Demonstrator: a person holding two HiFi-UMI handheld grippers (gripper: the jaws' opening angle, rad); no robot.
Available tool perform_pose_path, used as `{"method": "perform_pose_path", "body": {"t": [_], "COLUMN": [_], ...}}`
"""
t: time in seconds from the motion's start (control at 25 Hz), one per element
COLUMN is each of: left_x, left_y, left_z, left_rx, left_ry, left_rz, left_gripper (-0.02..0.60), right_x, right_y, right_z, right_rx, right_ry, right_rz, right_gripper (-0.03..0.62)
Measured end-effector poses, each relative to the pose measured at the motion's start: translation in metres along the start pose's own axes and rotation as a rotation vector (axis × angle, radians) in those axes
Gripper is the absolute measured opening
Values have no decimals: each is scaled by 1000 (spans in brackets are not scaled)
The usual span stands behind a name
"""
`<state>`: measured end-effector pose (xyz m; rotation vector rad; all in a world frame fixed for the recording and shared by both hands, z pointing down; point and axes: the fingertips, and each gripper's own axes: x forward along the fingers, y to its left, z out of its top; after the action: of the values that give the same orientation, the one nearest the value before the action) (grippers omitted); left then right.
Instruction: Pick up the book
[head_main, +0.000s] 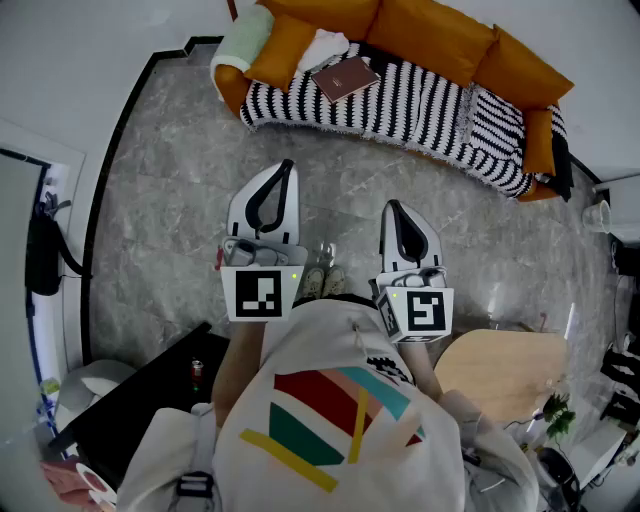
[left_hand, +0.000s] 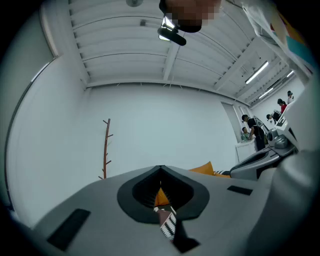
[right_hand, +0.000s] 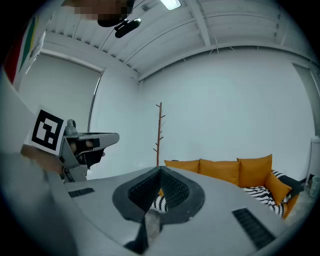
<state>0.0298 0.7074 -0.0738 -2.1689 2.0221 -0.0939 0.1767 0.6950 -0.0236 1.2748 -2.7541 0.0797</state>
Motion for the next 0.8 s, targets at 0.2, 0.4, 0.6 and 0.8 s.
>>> {"method": "perform_pose_path", "body": {"t": [0.2, 0.4, 0.6, 0.8], "left_x": [9, 22, 30, 27], "left_y": [-11, -23, -35, -32], "left_z": [2, 8, 11, -5], "left_rx": [-10, 15, 25, 121], "left_ry": [-3, -13, -30, -5], "left_rz": [-9, -28, -47, -57], "left_gripper": [6, 6, 6, 6], "right_x": [-5, -12, -15, -17], "right_y": [-12, -28, -43, -34], "right_z": [-3, -3, -7, -13], "right_rx": [16, 29, 104, 163], "right_ry": [-7, -14, -66, -91], "right_rz": [-18, -34, -37, 42], "right_gripper": [11, 11, 11, 11]}}
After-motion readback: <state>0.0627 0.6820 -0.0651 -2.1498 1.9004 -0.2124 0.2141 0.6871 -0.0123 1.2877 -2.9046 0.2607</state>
